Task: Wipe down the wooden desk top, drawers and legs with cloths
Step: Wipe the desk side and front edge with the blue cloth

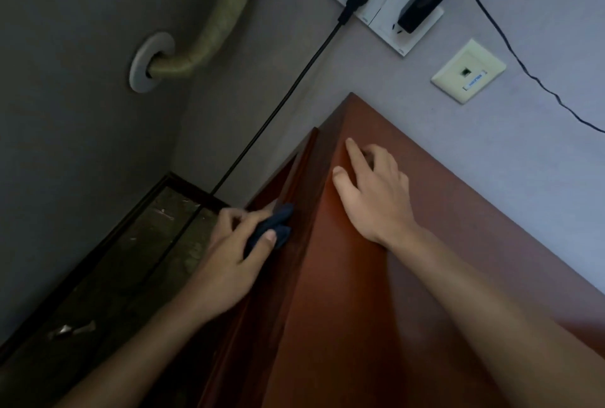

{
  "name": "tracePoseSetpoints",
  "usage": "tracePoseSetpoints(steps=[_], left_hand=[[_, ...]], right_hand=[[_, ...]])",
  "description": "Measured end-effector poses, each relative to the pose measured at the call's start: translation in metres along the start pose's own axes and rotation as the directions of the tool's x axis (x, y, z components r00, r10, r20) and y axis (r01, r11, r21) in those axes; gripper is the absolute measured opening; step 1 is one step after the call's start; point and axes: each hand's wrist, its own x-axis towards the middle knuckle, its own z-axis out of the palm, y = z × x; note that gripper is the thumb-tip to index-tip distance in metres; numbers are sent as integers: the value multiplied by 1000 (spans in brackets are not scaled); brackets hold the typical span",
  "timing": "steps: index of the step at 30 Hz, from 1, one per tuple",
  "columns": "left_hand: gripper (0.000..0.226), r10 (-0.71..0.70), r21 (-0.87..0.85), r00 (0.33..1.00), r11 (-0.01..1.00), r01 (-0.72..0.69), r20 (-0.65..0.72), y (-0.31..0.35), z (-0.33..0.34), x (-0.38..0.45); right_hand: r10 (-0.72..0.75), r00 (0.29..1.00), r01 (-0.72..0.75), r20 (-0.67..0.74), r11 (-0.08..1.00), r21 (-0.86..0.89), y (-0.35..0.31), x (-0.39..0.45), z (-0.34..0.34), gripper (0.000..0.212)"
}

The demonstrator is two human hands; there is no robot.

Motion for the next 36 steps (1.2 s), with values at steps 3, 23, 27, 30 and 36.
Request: tracePoseSetpoints(steps=[3,23,27,30,36], left_hand=[[36,-43,-106,999,993,43,3,-3,4,-10],[54,-207,281,965,947,157,158,12,50,287],[49,-68,-92,984,992,84,164,-16,34,196],[51,-9,-130,993,991,24,121,-22,21,93],[49,-16,-123,989,992,34,150,-17,22,106]], right_hand=[[6,1000,-6,0,1000,7,0,7,0,84],[-29,995,43,-100,989,144,7,12,8,80],[-23,995,39,-102,986,159,5,11,8,81],[-18,995,33,-97,986,161,4,10,7,82],[-18,995,32,-96,989,142,3,10,7,82]])
